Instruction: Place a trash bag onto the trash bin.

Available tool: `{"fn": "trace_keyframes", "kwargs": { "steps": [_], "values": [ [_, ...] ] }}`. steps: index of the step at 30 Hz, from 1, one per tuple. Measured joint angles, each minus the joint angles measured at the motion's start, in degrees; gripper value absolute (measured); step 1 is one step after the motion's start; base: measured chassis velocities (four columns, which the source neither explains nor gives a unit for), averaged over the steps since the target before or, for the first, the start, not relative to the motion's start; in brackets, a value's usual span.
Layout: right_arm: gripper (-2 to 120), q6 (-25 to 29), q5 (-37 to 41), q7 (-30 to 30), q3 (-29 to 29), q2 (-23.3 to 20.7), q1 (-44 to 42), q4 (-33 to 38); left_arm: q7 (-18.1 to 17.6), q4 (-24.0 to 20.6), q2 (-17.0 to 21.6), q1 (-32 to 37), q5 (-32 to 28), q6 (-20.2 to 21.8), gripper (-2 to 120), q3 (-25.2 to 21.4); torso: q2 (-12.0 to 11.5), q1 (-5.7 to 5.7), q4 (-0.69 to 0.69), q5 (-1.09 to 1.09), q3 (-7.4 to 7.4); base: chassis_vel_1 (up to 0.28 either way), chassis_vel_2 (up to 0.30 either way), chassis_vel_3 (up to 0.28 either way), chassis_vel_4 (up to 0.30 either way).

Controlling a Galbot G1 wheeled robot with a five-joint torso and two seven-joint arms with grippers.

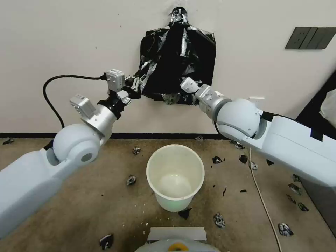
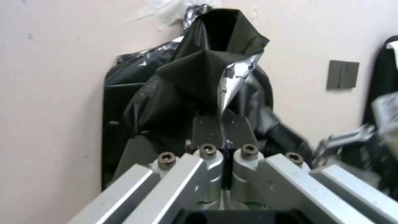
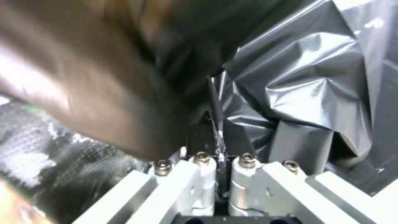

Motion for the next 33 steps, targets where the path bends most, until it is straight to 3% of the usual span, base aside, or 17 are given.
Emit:
{"fn": "trace_keyframes", "kwargs": {
  "steps": [8,20,27,33],
  "values": [
    [0,14.8,4.4,-4.0,9.0,-2.0,-11.1,5.6,-1.3,-2.2,0.4,8.9,1.8,-1.2,0,-6.3,0.0,0.0,-0.01,0.0,0.0,0.0,0.0,0.0,0.0],
    [0,18.0,0.4,-6.7,12.3,-1.4,-25.5,10.2,-0.2,-6.5,-1.2,22.3,5.3,-1.4,0,-15.6,0.0,0.0,0.0,0.0,0.0,0.0,0.0,0.0,0.0],
    [0,18.4,1.7,-5.8,20.0,-1.3,-36.1,16.2,1.3,-11.0,-1.5,33.0,6.8,-1.5,0,-23.8,0.0,0.0,0.0,0.01,0.0,0.0,0.0,0.0,0.0],
    [0,18.4,3.4,-4.0,23.6,-1.1,-41.4,18.6,1.3,-12.0,-1.8,33.5,7.2,-1.5,0,-23.6,0.0,0.0,-0.01,0.01,-0.01,0.0,0.0,0.0,0.0]
  ]
}}
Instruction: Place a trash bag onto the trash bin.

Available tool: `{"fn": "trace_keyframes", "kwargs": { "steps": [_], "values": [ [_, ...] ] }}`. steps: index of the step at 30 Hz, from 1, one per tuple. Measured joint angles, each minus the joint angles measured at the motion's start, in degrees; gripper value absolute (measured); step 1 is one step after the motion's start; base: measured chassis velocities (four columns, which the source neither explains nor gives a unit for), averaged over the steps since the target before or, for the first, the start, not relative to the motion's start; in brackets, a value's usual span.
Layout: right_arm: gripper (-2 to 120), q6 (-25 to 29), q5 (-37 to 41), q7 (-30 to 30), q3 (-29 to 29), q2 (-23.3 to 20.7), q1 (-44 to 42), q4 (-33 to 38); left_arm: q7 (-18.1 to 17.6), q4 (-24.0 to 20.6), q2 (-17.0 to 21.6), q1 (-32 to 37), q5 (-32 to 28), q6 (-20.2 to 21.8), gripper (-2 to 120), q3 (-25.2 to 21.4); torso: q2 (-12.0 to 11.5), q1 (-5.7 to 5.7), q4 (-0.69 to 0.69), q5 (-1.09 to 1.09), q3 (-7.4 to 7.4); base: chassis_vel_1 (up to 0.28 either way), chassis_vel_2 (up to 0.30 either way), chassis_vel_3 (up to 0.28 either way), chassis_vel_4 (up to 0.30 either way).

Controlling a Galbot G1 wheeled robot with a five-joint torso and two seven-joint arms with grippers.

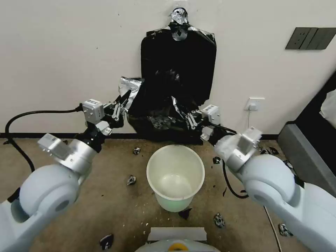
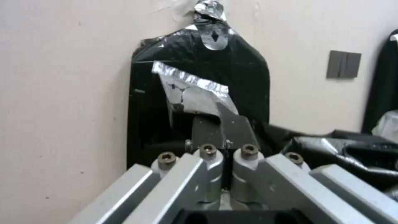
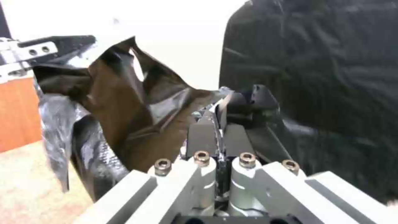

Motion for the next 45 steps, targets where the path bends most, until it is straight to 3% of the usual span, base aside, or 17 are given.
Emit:
{"fn": "trace_keyframes", "kwargs": {
  "steps": [5,14,24,35,45],
  "values": [
    [0,-0.1,0.7,1.0,2.8,1.0,-5.6,0.7,-0.1,-0.1,-0.5,-1.0,0.7,0.0,0,2.0,0.0,0.0,0.0,0.01,0.0,0.0,0.0,0.0,0.0],
    [0,0.9,-2.6,0.5,5.4,3.9,-13.8,-2.3,-0.2,3.1,-4.4,-3.9,5.6,0.0,0,11.1,0.0,0.0,0.01,0.0,0.01,0.0,0.0,0.0,0.0],
    [0,0.9,-2.7,1.1,10.1,2.6,-19.2,-2.1,-1.4,4.9,-9.4,-3.9,8.5,1.0,0,18.2,0.0,0.0,0.0,0.0,0.01,0.0,0.0,0.0,0.0],
    [0,0.2,-5.5,1.9,8.8,6.3,-24.8,-6.3,-5.4,8.2,-15.2,4.4,9.2,3.1,0,17.4,0.0,0.0,0.0,0.01,0.01,0.0,0.0,0.0,0.0],
    [0,-1.6,-6.0,10.0,4.5,9.3,-26.3,-10.7,-7.4,10.6,-20.4,13.1,16.9,6.2,0,18.1,0.0,0.0,0.0,0.0,0.01,0.0,0.0,0.0,0.0]
  ]
}}
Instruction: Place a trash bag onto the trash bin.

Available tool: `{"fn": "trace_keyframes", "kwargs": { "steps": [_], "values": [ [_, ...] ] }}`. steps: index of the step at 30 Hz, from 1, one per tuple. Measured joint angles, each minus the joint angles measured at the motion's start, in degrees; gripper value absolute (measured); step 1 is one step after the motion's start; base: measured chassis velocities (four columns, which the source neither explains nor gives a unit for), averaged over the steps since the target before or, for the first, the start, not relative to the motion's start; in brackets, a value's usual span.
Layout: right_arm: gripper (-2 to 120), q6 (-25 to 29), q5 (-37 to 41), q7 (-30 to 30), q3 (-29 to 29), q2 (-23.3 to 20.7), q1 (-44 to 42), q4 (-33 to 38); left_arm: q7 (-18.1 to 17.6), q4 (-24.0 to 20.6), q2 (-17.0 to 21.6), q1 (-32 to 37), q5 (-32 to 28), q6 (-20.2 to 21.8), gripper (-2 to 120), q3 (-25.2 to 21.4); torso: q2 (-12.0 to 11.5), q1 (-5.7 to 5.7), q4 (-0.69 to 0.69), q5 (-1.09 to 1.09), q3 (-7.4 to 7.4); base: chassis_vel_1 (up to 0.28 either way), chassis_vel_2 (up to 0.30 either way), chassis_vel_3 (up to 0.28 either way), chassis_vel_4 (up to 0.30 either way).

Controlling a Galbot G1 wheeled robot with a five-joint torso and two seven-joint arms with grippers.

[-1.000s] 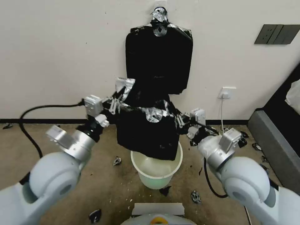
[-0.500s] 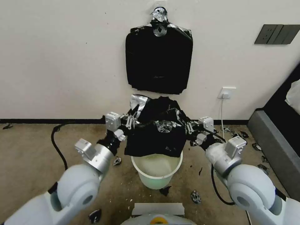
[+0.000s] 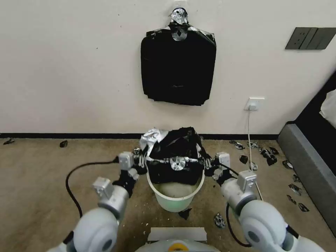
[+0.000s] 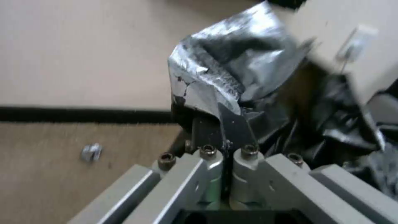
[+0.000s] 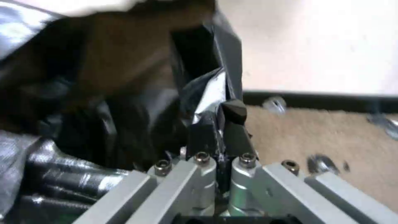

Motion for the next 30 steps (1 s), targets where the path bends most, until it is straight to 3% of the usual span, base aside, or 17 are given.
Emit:
{"fn": "trace_keyframes", "kwargs": {
  "steps": [6,10,15,23,30],
  "values": [
    [0,-6.3,1.6,6.5,-4.1,-0.4,-1.3,2.9,-1.3,-2.3,-0.6,7.4,2.8,2.5,0,-0.6,0.0,0.0,0.0,0.01,0.0,0.0,0.0,0.0,0.0],
    [0,-7.3,3.5,8.2,-6.2,0.9,0.2,1.6,-1.4,-1.4,-1.8,8.7,3.6,2.6,0,-0.9,0.0,0.0,0.0,0.0,0.0,0.0,0.0,0.0,0.0],
    [0,-7.3,5.1,10.1,-6.8,2.1,0.8,1.1,-1.9,-0.7,-3.2,8.8,3.5,2.4,0,-1.2,0.0,0.0,0.0,0.0,0.0,0.0,0.0,0.0,0.0],
    [0,-10.6,6.2,17.2,-5.5,2.0,-4.4,5.1,-2.1,-3.7,-3.2,14.9,3.8,2.3,0,-2.4,0.0,0.0,0.0,0.0,0.0,0.0,0.0,0.0,0.0],
    [0,-13.3,12.4,21.5,-6.0,4.5,-3.4,2.3,-2.0,-0.7,-4.1,14.9,4.5,2.5,0,-1.3,0.0,0.0,0.0,0.0,0.0,0.0,0.0,0.0,0.0]
  ]
}}
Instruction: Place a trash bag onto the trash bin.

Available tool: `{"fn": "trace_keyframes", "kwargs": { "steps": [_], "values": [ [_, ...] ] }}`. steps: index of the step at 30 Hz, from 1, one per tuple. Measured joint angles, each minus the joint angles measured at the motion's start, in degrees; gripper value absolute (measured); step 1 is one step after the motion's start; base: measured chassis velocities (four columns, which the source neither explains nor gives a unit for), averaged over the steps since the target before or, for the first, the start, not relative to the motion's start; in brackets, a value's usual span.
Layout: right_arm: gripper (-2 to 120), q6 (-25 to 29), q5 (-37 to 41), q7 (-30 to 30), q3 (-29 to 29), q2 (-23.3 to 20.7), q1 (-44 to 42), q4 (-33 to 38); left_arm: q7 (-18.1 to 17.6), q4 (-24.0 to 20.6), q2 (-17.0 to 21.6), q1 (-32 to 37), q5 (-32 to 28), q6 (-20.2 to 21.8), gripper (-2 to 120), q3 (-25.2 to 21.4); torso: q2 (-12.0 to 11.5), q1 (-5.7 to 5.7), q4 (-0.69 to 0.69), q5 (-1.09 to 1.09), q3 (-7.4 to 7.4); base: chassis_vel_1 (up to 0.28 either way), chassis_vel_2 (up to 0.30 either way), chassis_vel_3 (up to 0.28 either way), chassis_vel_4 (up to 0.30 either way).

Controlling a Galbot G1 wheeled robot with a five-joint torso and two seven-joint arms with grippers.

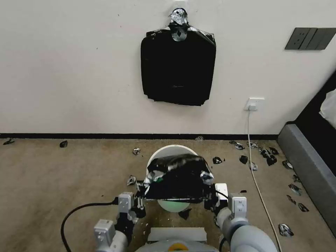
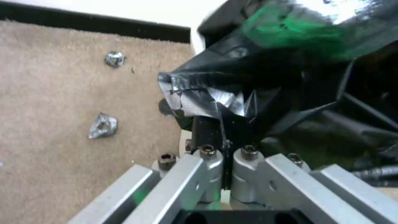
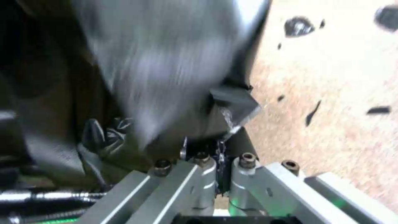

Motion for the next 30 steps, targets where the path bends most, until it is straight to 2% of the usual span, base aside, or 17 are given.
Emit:
{"fn": "trace_keyframes", "kwargs": {
  "steps": [12,21,26,30],
  "values": [
    [0,-0.5,4.3,-0.1,-1.1,1.6,4.9,-5.6,-0.2,5.9,-0.4,-4.7,-1.1,0.1,0,0.7,0.0,0.0,0.0,-0.01,0.0,0.0,0.0,0.0,0.0],
    [0,-0.6,4.1,-1.4,-1.3,0.9,6.0,-7.4,-0.4,7.7,0.0,-7.3,-2.1,0.0,0,0.2,0.0,0.0,0.0,0.0,0.0,0.0,0.0,0.0,0.0],
    [0,0.2,3.4,-2.8,-1.3,0.7,6.5,-8.4,-0.4,8.4,0.2,-8.0,-2.4,-0.7,0,-0.2,0.0,0.0,0.0,0.0,0.01,0.0,0.0,0.0,0.0],
    [0,3.6,1.9,-7.1,-1.3,0.3,6.2,-9.5,-0.3,9.5,0.0,-8.6,-2.5,-2.1,0,-0.1,0.0,0.0,0.0,0.0,0.0,0.0,0.0,0.0,0.0]
  ]
}}
